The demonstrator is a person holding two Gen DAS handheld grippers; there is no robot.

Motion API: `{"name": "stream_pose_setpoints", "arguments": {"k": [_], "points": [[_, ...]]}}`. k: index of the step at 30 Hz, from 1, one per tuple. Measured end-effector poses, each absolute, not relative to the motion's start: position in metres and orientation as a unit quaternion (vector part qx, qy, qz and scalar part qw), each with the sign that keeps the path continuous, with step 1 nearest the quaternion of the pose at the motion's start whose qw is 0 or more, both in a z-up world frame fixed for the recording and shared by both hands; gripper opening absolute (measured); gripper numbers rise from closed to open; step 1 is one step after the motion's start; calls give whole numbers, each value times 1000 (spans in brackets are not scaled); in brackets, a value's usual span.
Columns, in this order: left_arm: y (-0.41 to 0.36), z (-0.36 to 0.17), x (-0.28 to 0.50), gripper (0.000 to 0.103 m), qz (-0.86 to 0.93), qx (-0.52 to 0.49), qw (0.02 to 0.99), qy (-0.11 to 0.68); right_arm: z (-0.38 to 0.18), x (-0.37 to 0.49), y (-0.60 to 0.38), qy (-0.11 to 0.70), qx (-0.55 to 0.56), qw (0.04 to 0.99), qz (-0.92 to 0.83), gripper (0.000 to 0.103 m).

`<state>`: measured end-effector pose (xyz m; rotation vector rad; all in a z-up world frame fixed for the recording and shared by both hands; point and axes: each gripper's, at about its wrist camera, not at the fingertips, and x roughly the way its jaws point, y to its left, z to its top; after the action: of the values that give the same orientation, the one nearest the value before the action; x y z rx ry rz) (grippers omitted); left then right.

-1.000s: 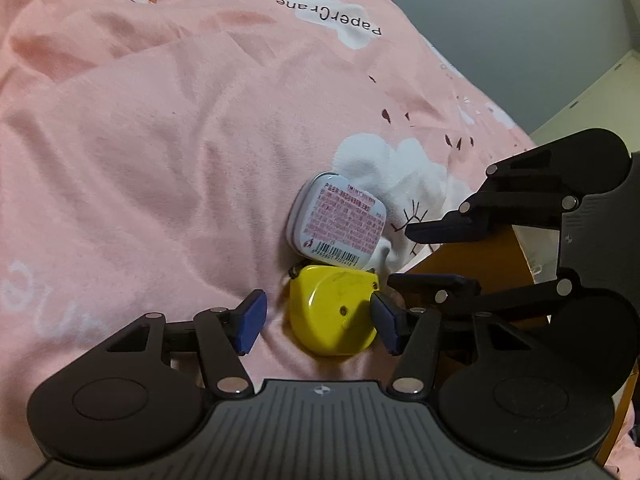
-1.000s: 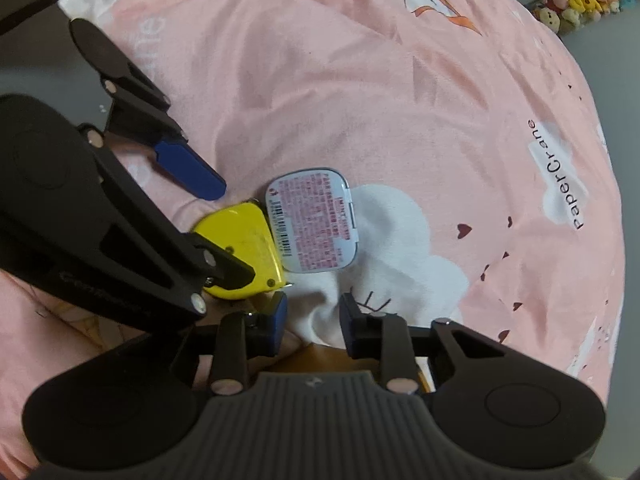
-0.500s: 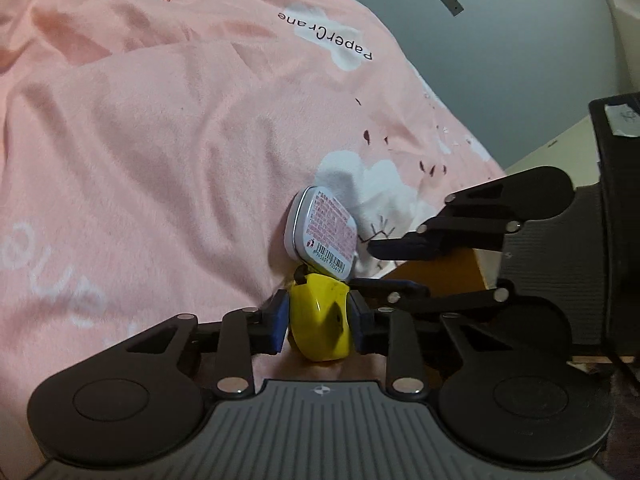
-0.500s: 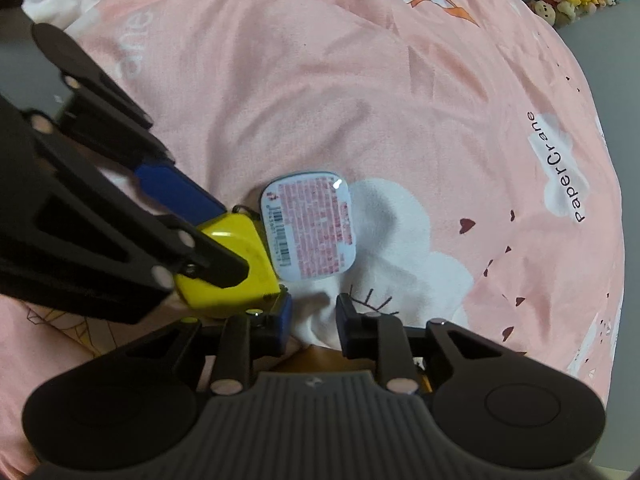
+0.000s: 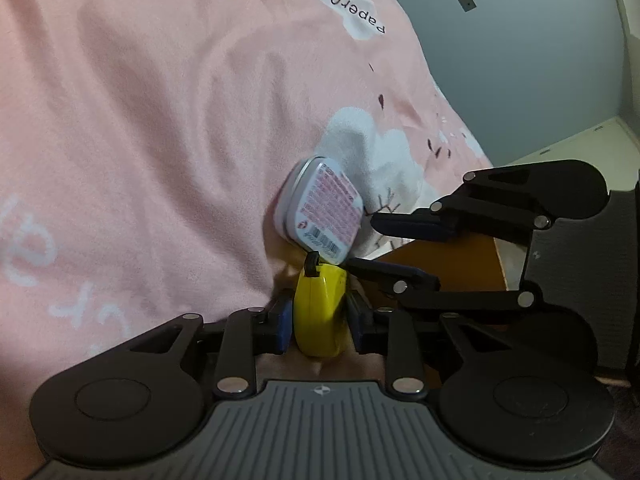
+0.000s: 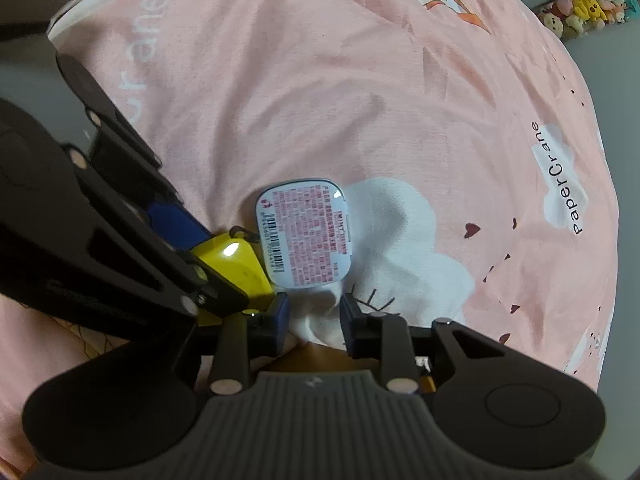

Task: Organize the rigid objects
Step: 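Grasp the yellow tape measure with the left gripper while the right gripper grasps the silver tin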

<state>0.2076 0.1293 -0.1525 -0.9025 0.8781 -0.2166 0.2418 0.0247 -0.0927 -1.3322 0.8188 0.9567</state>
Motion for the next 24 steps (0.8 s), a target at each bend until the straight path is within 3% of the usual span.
{"name": "stream_pose_setpoints", "arguments": {"k": [7, 12, 14, 16, 24], "points": [[132, -136, 191, 22, -75, -403, 821, 397, -89, 241, 24, 365, -555, 621, 417, 27], [141, -115, 170, 22, -21, -382, 838, 389, -79, 240, 30, 361, -537, 628, 432, 42], [146, -108, 165, 22, 4, -370, 846, 384, -80, 239, 34, 355, -537, 629, 436, 57], [150, -103, 163, 22, 24, -354, 855, 378, -82, 239, 40, 352, -534, 632, 438, 65], [159, -117, 165, 22, 27, -369, 844, 388, -98, 249, 67, 361, -532, 629, 437, 61]]}}
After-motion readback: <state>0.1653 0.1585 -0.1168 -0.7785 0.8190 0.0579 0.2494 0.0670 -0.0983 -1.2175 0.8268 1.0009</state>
